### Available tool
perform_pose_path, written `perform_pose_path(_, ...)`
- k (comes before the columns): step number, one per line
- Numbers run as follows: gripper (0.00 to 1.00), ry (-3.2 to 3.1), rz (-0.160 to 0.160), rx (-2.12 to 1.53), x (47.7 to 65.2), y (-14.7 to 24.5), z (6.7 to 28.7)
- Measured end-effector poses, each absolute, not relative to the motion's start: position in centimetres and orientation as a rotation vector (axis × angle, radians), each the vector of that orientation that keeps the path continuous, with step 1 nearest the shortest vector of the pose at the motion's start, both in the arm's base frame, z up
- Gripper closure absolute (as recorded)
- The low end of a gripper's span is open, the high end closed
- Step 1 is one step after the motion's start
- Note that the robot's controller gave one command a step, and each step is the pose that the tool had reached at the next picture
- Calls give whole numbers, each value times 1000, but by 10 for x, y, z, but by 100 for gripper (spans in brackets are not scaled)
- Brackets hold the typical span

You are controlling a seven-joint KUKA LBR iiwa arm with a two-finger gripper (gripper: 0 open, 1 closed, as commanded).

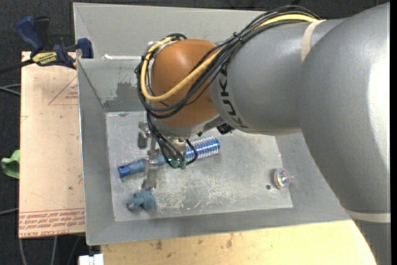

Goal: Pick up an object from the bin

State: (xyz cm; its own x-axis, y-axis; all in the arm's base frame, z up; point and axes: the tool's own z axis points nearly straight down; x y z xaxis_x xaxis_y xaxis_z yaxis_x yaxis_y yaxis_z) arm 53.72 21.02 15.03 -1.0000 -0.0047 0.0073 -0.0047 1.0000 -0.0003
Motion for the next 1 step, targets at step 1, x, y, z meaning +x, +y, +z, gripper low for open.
perform_pose_path(1, 0, -3130, 2, -200, 560, 190, 66)
